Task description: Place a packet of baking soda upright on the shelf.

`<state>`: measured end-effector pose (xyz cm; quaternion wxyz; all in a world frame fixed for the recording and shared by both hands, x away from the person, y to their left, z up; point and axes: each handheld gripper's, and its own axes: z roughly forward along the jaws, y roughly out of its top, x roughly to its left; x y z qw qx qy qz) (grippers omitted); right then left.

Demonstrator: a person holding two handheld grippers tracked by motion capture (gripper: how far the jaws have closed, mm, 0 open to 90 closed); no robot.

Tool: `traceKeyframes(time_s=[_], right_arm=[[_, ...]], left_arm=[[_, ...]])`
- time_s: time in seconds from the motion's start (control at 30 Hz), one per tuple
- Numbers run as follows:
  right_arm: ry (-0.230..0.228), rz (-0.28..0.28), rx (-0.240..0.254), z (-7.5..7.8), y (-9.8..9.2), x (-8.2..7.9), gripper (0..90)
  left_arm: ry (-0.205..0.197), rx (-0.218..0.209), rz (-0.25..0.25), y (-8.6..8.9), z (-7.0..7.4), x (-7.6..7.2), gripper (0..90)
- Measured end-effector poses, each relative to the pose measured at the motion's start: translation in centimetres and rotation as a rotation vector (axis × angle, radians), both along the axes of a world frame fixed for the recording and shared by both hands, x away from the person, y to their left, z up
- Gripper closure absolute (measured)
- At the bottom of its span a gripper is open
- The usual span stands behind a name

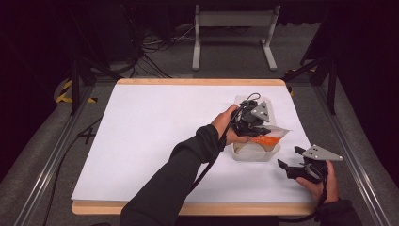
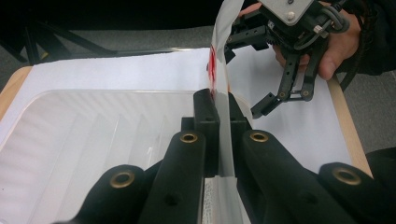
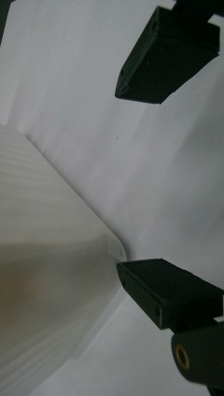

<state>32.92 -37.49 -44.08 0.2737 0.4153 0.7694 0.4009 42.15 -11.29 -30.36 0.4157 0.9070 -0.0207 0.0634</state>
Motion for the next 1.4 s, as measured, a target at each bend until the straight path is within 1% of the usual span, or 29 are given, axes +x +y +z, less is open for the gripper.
traceKeyframes(time_s=[0.17, 0.23, 0.5, 0.7, 0.8, 0.93, 1.0, 1.17, 1.27, 1.37, 1.4], right_arm=[[-0.002, 0.002, 0.001, 0.0, 0.0, 0.0, 14.7], [-0.001, 0.001, 0.001, 0.0, 0.0, 0.0, 14.7], [-0.002, 0.003, 0.001, 0.0, 0.0, 0.0, 14.7], [-0.004, 0.005, 0.005, 0.0, 0.0, -0.1, 14.7], [-0.005, 0.005, 0.009, 0.1, -0.1, -0.1, 14.7], [-0.009, 0.006, 0.009, 0.1, -0.1, -0.1, 14.8], [-0.010, 0.004, 0.009, 0.1, -0.1, -0.1, 14.8], [-0.012, 0.005, 0.009, 0.1, -0.1, -0.1, 15.0], [-0.012, 0.005, 0.010, 0.1, -0.1, -0.1, 15.0], [-0.013, 0.006, 0.008, 0.1, -0.1, -0.2, 15.0], [-0.013, 0.006, 0.008, 0.1, -0.1, -0.2, 15.0]], left_arm=[[0.004, 0.001, 0.003, 0.1, -0.1, 0.0, 89.7], [-0.004, 0.006, -0.001, 0.1, 0.0, 0.0, 89.7], [-0.011, 0.008, 0.000, 0.1, 0.1, -0.2, 89.5], [-0.031, 0.031, -0.006, 0.3, 0.5, -0.5, 89.2], [-0.029, 0.040, -0.004, 0.5, 0.8, -0.6, 88.9], [-0.034, 0.038, -0.007, 0.7, 1.2, -0.7, 88.8], [-0.029, 0.038, -0.006, 1.0, 1.5, -0.7, 88.7], [-0.037, 0.039, -0.002, 1.7, 2.1, -0.7, 88.2], [-0.037, 0.027, 0.003, 2.2, 2.4, -0.7, 87.7], [-0.041, 0.026, 0.013, 2.9, 2.7, -0.7, 87.2], [-0.037, 0.023, 0.015, 3.1, 2.7, -0.7, 87.0]])
